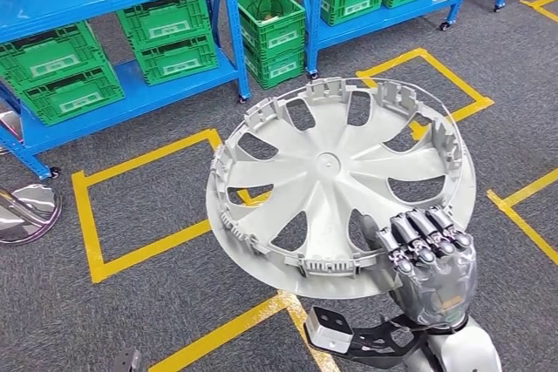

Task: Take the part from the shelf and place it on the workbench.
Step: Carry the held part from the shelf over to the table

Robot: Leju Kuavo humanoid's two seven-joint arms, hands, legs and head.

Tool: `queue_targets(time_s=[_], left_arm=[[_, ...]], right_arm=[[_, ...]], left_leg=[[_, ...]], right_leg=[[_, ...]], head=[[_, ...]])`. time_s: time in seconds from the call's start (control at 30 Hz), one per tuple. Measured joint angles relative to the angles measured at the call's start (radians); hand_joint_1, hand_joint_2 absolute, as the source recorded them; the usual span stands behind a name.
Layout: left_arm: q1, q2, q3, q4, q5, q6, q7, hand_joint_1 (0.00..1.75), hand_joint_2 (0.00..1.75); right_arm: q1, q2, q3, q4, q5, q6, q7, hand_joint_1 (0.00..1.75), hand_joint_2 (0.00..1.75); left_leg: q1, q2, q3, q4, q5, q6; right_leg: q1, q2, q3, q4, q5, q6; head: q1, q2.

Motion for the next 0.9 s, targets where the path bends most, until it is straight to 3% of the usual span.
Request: queue_targets(time_s=[0.9], left_arm=[[0.000, -0.007, 0.000, 0.000, -0.002, -0.005, 0.000, 0.00, 0.00]], right_arm=[[0.003, 0.000, 0.000, 0.000, 0.000, 0.000, -0.004, 1.75, 1.75]], left_leg=[[0.000, 0.000, 0.014, -0.028, 0.012, 0.002]], right_leg=[[0.000, 0.000, 0.014, -0.029, 0.014, 0.000]], head=[[0.000, 0.000]])
